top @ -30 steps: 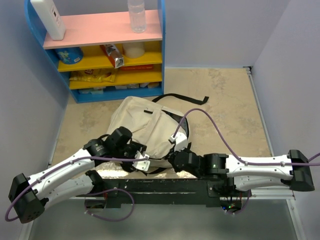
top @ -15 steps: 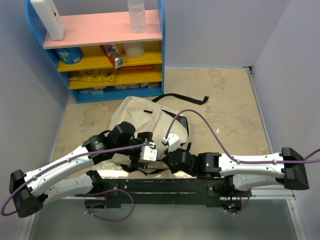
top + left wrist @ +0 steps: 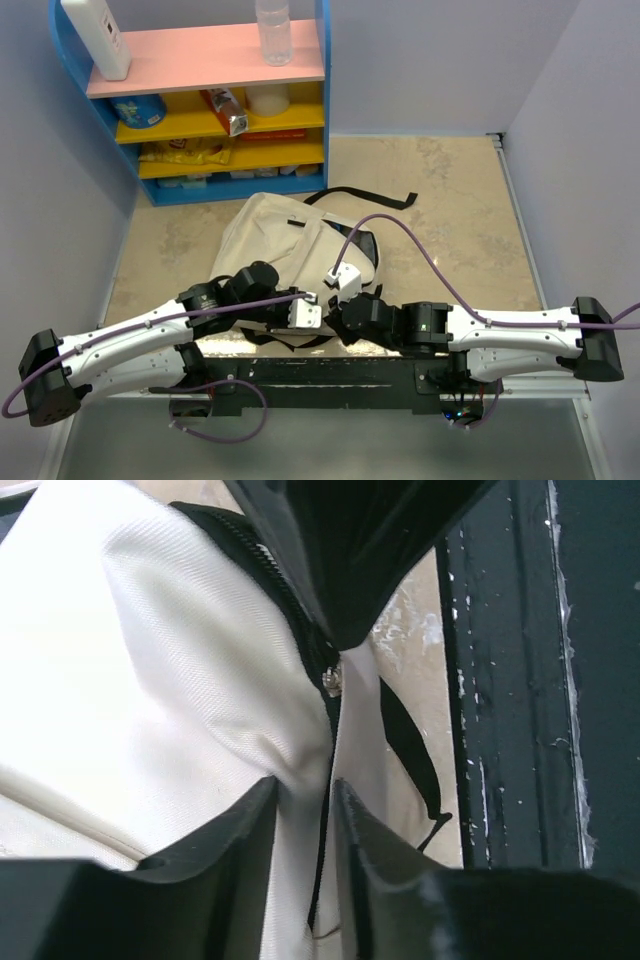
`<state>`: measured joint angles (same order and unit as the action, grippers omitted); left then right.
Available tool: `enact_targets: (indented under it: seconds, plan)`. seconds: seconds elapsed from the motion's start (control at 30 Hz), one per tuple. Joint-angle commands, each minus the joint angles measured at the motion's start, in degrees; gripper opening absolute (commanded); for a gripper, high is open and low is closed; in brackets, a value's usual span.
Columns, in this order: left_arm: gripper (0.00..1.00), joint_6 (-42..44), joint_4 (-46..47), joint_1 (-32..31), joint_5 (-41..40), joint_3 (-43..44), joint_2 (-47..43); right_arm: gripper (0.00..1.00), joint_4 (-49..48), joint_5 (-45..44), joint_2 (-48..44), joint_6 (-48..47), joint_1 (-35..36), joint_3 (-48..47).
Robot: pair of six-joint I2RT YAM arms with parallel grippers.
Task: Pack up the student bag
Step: Zip the student bag at the center of the board.
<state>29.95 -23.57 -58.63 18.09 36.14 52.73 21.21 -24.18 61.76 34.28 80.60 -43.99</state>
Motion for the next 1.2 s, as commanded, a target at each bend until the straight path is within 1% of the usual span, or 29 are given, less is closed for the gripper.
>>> enact_targets:
  seconds: [0.0,0.07,0.17,0.27,0.3,0.33,0.4,0.43,0.47,0.5,0.57,0.7,0.8,0.9,1.0,1.1,1.13,1.17]
  plan:
    - [0.28,-2.79,4.67,-0.87,0.02,0.59,0.18,0.00,-1.35,0.80,-1.55,-0.62,-0.09,-2.07]
    - [0.28,-3.23,4.24,-0.78,-0.07,2.09,0.18,0.00,-1.35,0.98,-1.46,-0.62,-0.09,-1.81]
    - [0.41,-3.06,2.66,-0.78,-0.86,4.20,0.00,0.00,-1.44,0.81,-1.38,-0.62,-0.18,-1.28]
    - [0.60,-3.58,0.38,-0.61,-1.47,6.83,-0.35,0.00,-1.61,0.46,-1.64,-0.71,-0.09,-0.93]
    - [0.71,-3.85,-0.07,-0.61,-1.48,8.14,-0.61,0.00,-1.61,0.37,-1.64,-0.71,-0.09,-0.93]
    - [0.76,-4.37,-1.03,-0.35,-1.39,8.77,-0.78,0.00,-1.53,0.37,-1.73,-0.71,-0.09,-0.93]
    - [0.80,-4.82,-2.26,-0.17,1.41,9.73,-0.87,0.00,-1.52,0.37,-1.73,-0.71,-0.18,-0.84]
    - [0.78,-4.82,-3.49,-0.17,2.82,9.65,-0.87,0.00,-1.44,0.28,-1.81,-0.71,-0.09,-0.75]
    - [0.73,-4.64,-3.76,-0.17,5.79,9.39,-0.87,0.00,-1.61,0.28,-1.73,-0.71,-0.18,-0.75]
    - [0.64,-4.47,-3.76,-0.17,7.04,8.26,-0.70,0.00,-1.53,0.28,-1.81,-0.71,-0.09,-0.84]
    - [0.60,-3.16,-3.76,-0.26,9.58,6.67,-0.52,0.00,-1.52,0.19,-1.90,-0.62,-0.09,-0.84]
    - [0.61,-2.01,-3.06,-0.96,10.48,2.89,-0.26,0.00,-1.26,0.10,-2.52,-0.53,-0.18,-1.19]
    - [0.61,-2.36,0.27,-1.05,9.16,1.48,0.44,0.00,-1.52,0.63,-2.69,-0.62,-0.18,-1.36]
    - [0.62,-2.79,3.09,-1.22,7.67,0.69,1.14,0.00,-1.61,0.81,-2.61,-0.18,-0.18,-1.54]
    - [0.62,-3.32,4.94,-1.22,4.51,0.77,0.97,0.00,-2.31,0.98,-2.87,0.08,-0.18,-1.10]
    - [0.62,-3.94,5.11,-1.31,5.03,0.42,1.15,0.00,-3.19,1.95,-2.78,0.43,-0.18,-0.40]
    - [0.61,-4.20,5.38,-1.22,5.72,0.25,1.23,0.00,-3.37,2.12,-2.70,0.43,-0.09,-0.31]
    - [0.56,-4.29,5.64,-1.22,5.91,0.07,1.15,0.00,-3.54,2.47,-2.69,0.43,-0.18,-0.14]
